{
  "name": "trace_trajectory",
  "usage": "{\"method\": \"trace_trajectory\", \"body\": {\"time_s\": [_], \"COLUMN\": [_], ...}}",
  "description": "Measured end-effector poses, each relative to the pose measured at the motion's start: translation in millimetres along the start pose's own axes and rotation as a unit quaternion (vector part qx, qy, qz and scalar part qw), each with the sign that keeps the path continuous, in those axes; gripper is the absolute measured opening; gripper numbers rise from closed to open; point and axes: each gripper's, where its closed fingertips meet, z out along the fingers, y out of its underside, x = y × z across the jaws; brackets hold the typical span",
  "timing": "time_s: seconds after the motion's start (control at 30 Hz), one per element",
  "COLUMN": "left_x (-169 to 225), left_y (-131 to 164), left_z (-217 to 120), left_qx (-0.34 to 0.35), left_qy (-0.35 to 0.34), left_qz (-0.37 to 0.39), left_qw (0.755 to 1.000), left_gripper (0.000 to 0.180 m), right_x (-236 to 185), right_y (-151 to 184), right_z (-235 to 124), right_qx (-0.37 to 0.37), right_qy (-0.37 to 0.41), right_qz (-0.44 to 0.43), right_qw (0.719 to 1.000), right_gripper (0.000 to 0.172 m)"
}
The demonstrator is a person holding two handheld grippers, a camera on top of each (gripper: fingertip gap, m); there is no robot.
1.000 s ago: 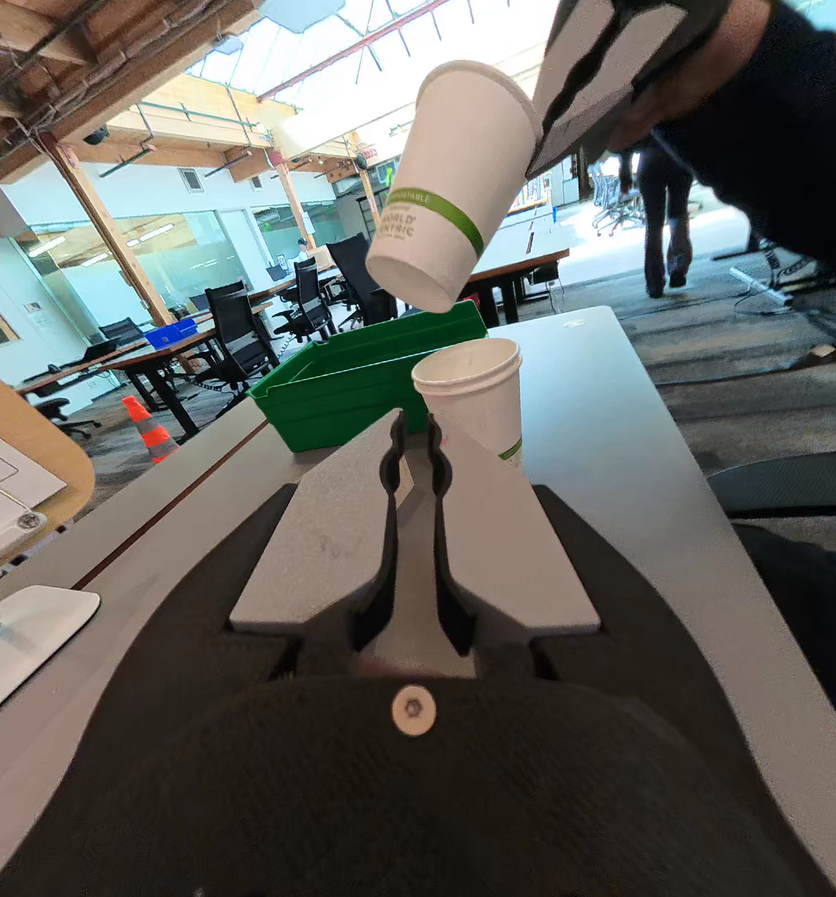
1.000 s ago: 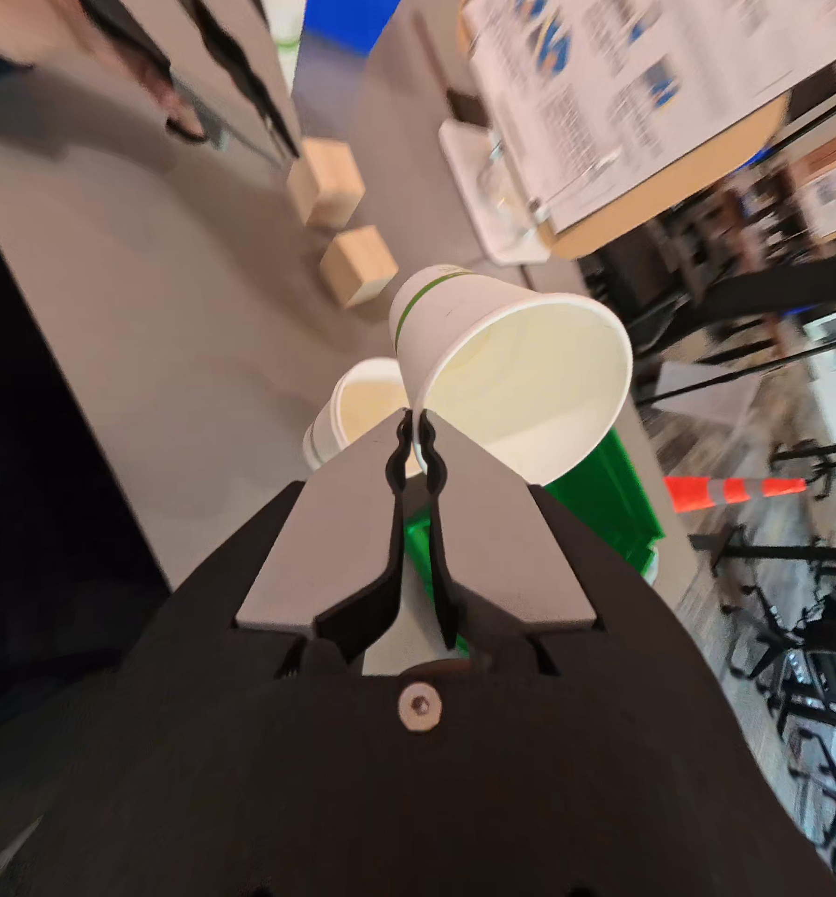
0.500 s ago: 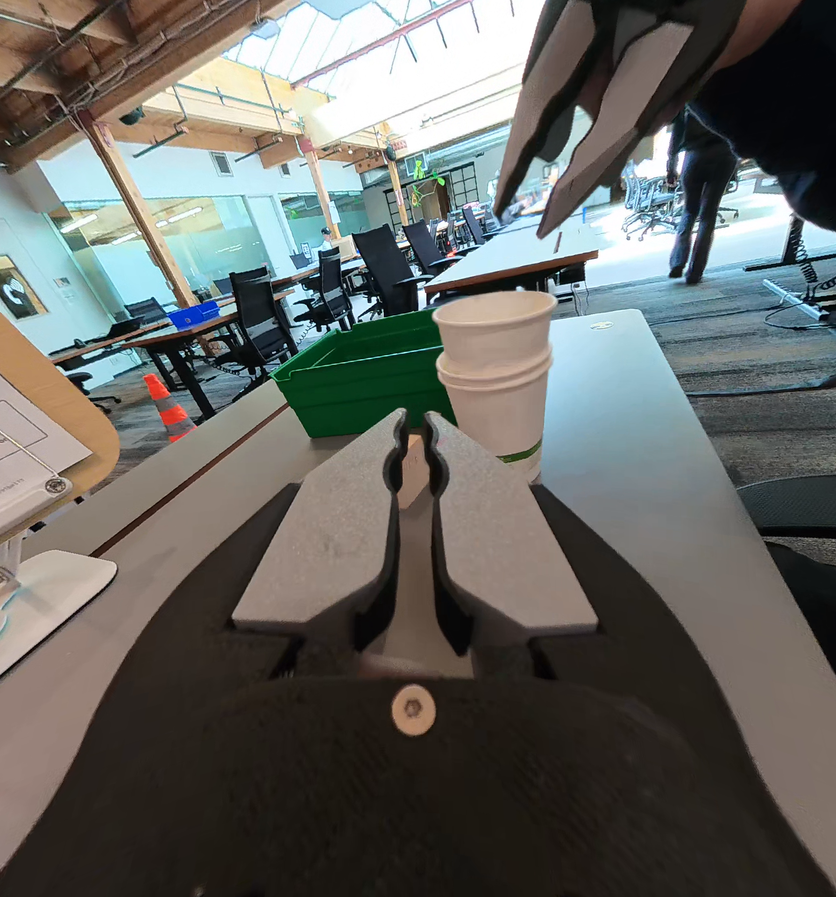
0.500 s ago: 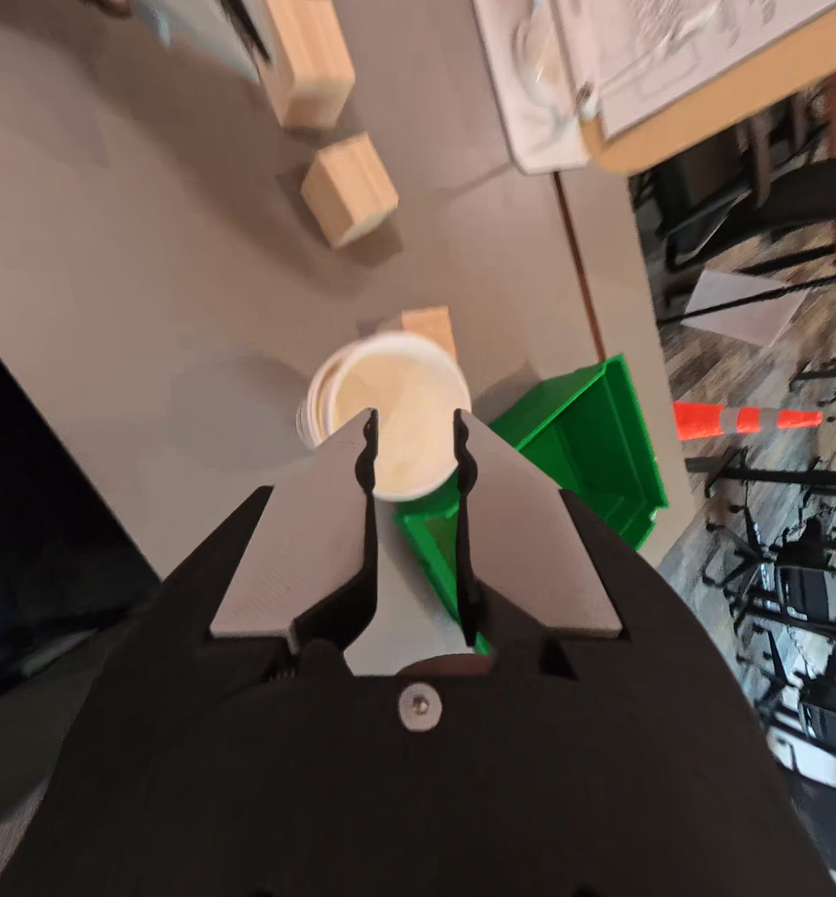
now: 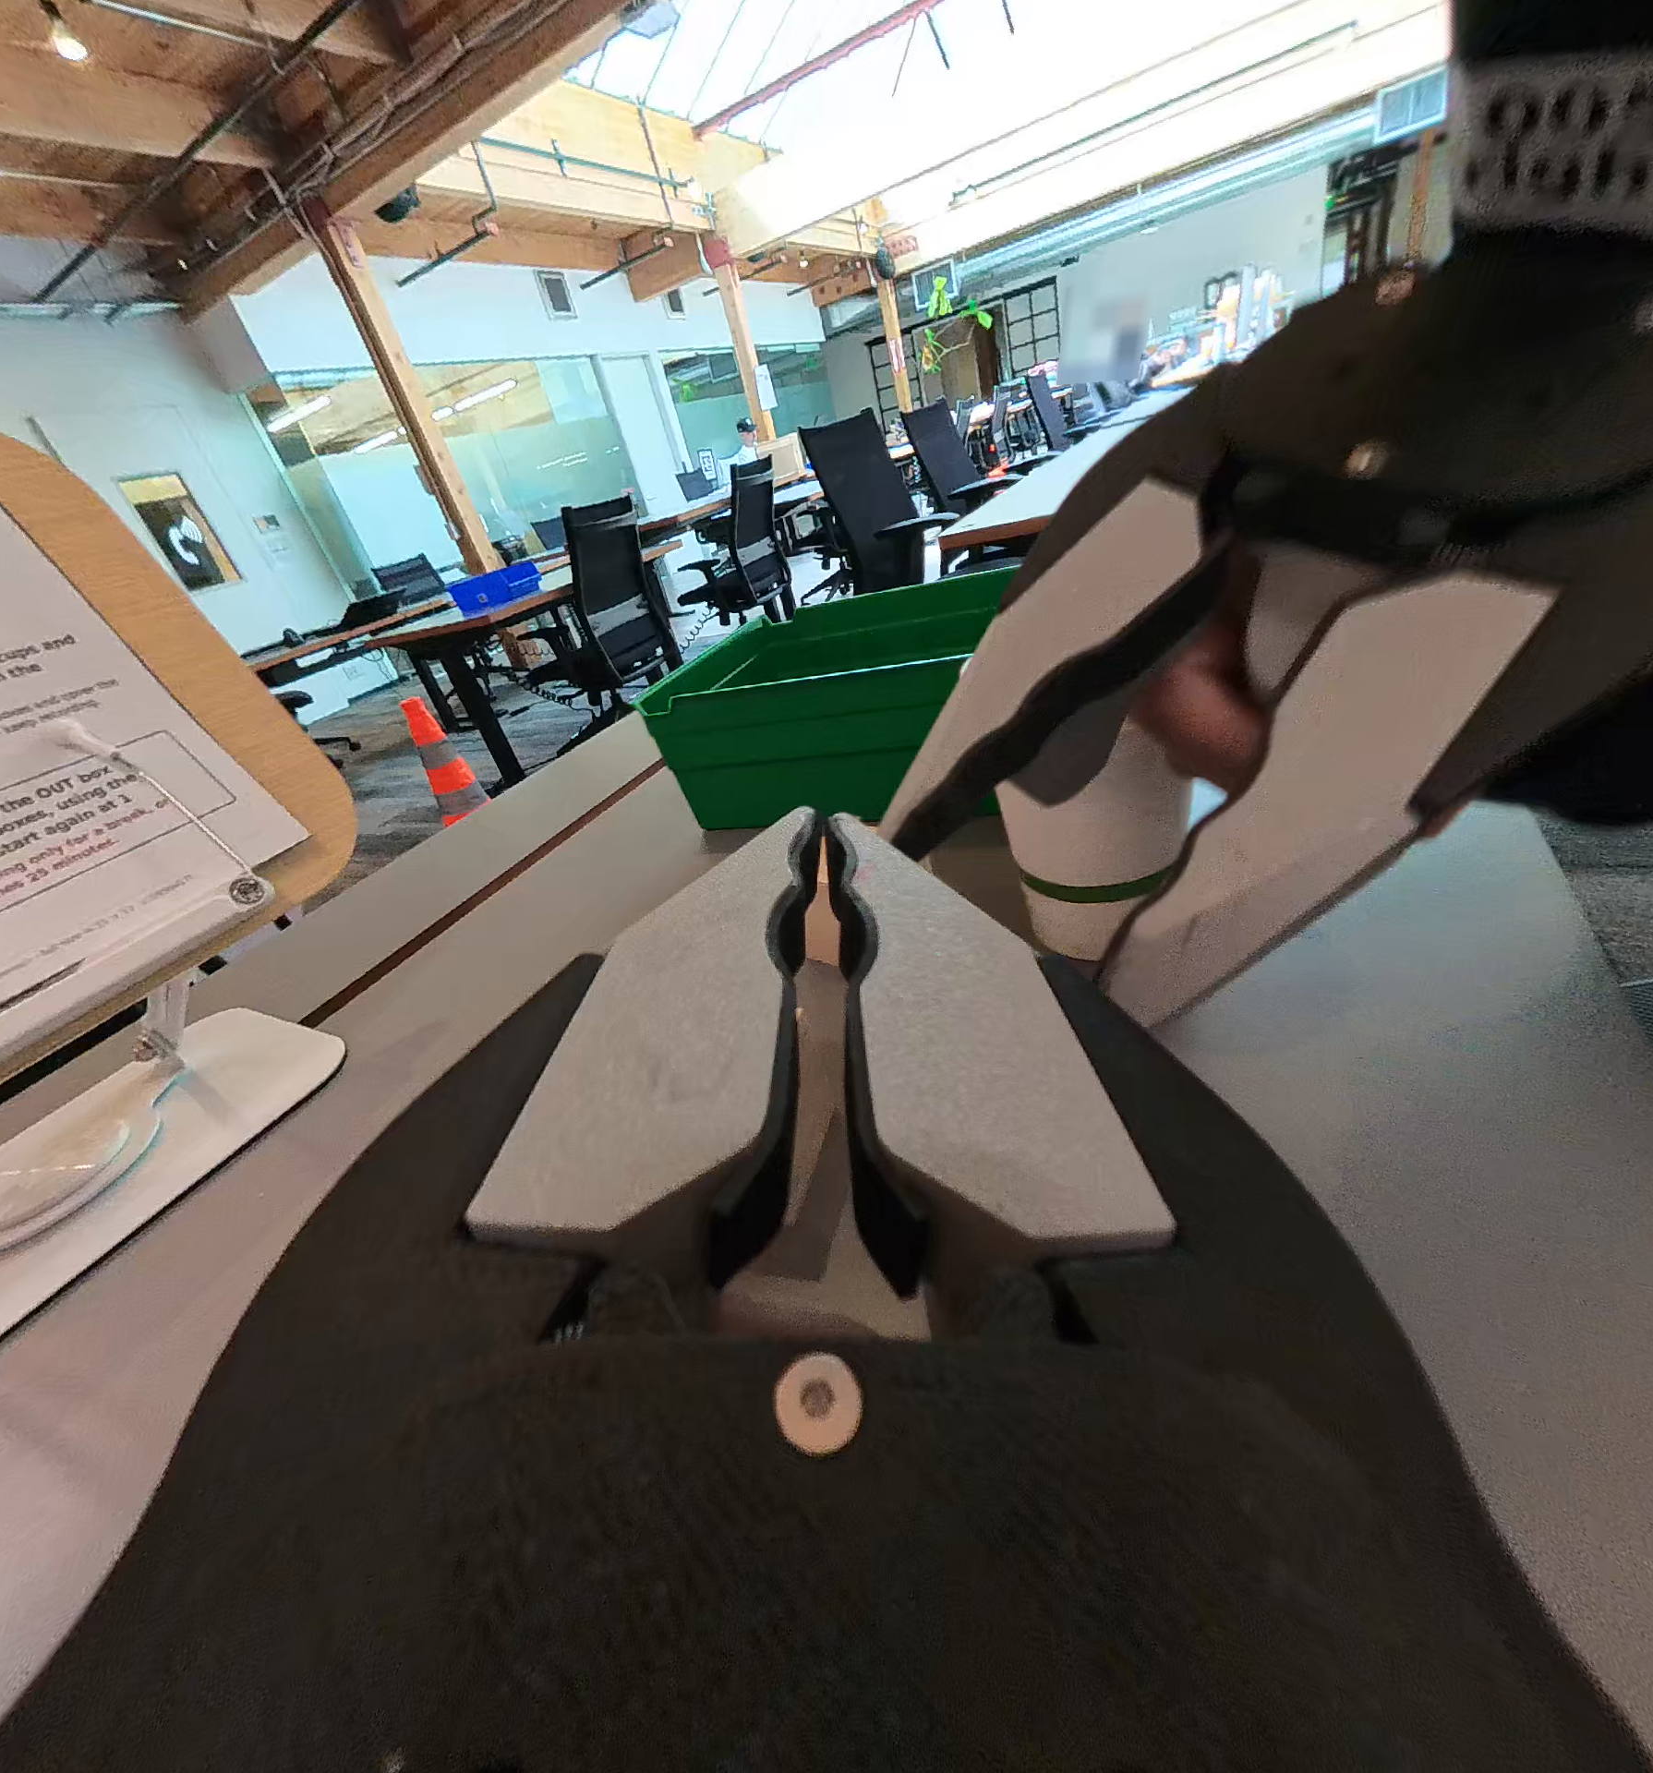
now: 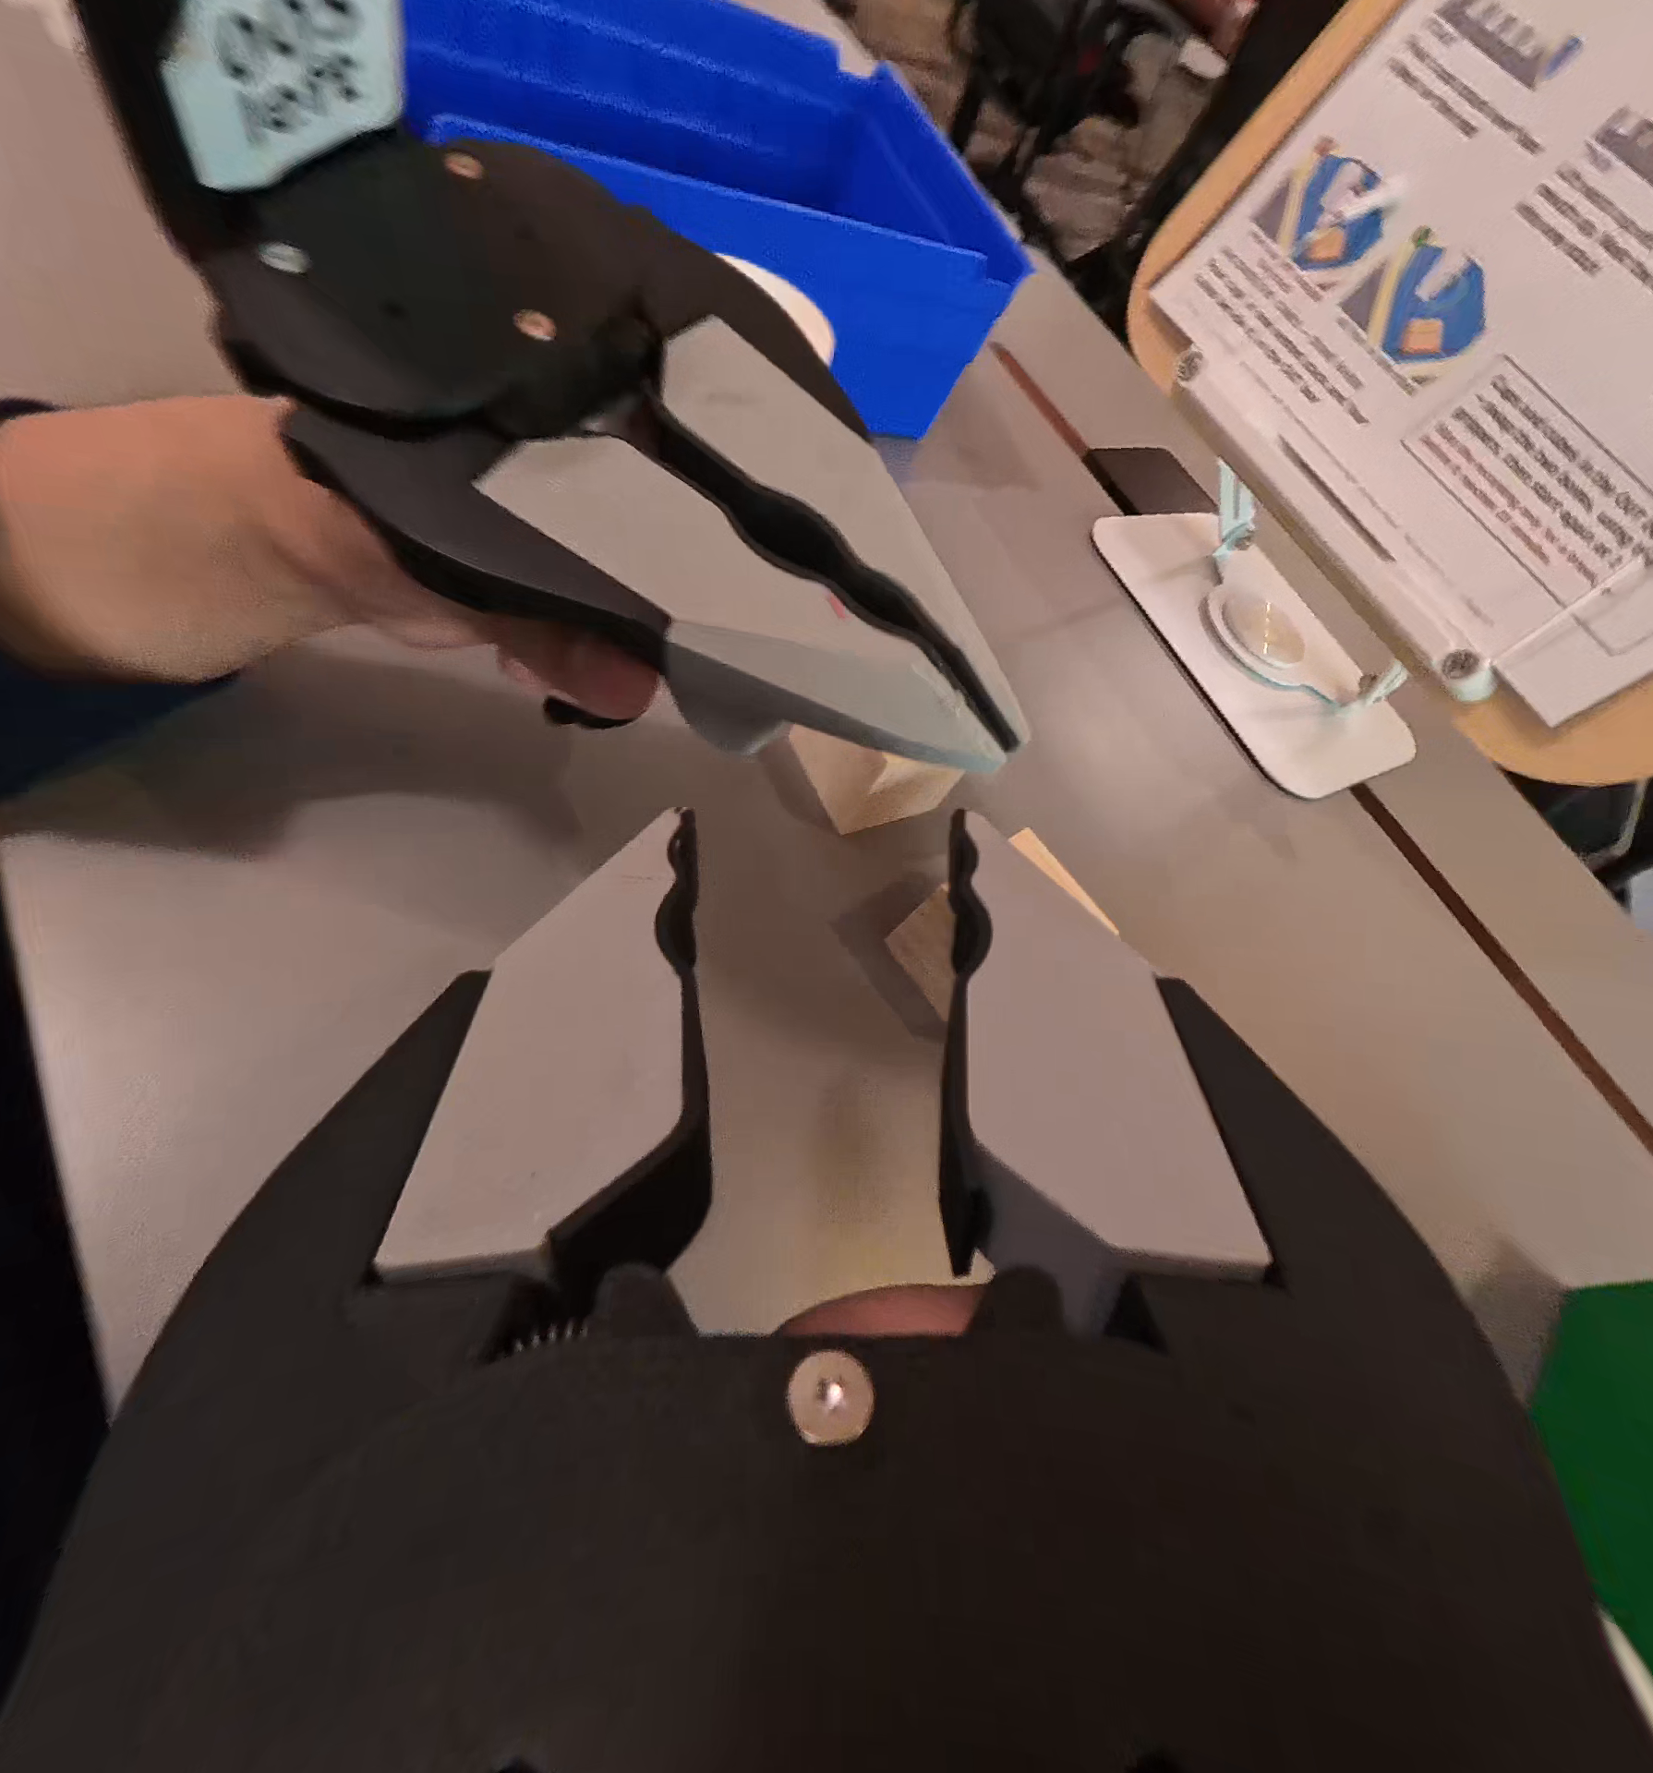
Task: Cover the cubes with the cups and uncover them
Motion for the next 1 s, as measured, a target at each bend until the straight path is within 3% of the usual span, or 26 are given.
{"method": "trace_trajectory", "body": {"time_s": [0.17,0.27,0.37,0.53,0.63,0.73,0.8,1.0], "left_x": [-12.8,-19.2,-21.3,-12.5,-2.5,1.1,-2.6,-67.9], "left_y": [-4.7,-16.6,-10.6,17.9,31.3,40.6,43.4,23.0], "left_z": [-8.5,-16.3,-15.0,-13.9,-37.5,-74.8,-97.2,-135.9], "left_qx": [-0.001,0.028,0.011,-0.074,-0.098,-0.128,-0.16,-0.259], "left_qy": [-0.026,-0.037,-0.036,-0.055,-0.083,-0.129,-0.16,-0.268], "left_qz": [0.007,-0.01,-0.03,-0.017,-0.033,-0.035,-0.05,0.002], "left_qw": [1.0,0.999,0.999,0.996,0.991,0.983,0.973,0.928], "left_gripper": [0.0,0.0,0.0,0.012,0.016,0.003,0.008,0.012], "right_x": [4.6,-2.8,-17.8,-19.3,-19.1,-21.3,-24.6,-24.1], "right_y": [14.2,19.7,27.6,29.3,31.9,33.0,34.6,36.6], "right_z": [23.7,29.7,38.8,43.2,46.1,48.0,49.9,52.4], "right_qx": [0.075,0.147,0.128,0.125,0.113,0.106,0.097,0.085], "right_qy": [0.014,-0.01,-0.075,-0.083,-0.087,-0.09,-0.091,-0.067], "right_qz": [0.045,0.046,0.06,0.061,0.067,0.061,0.05,0.031], "right_qw": [0.996,0.988,0.987,0.987,0.988,0.988,0.99,0.994], "right_gripper": [0.055,0.047,0.057,0.061,0.063,0.062,0.062,0.062]}}
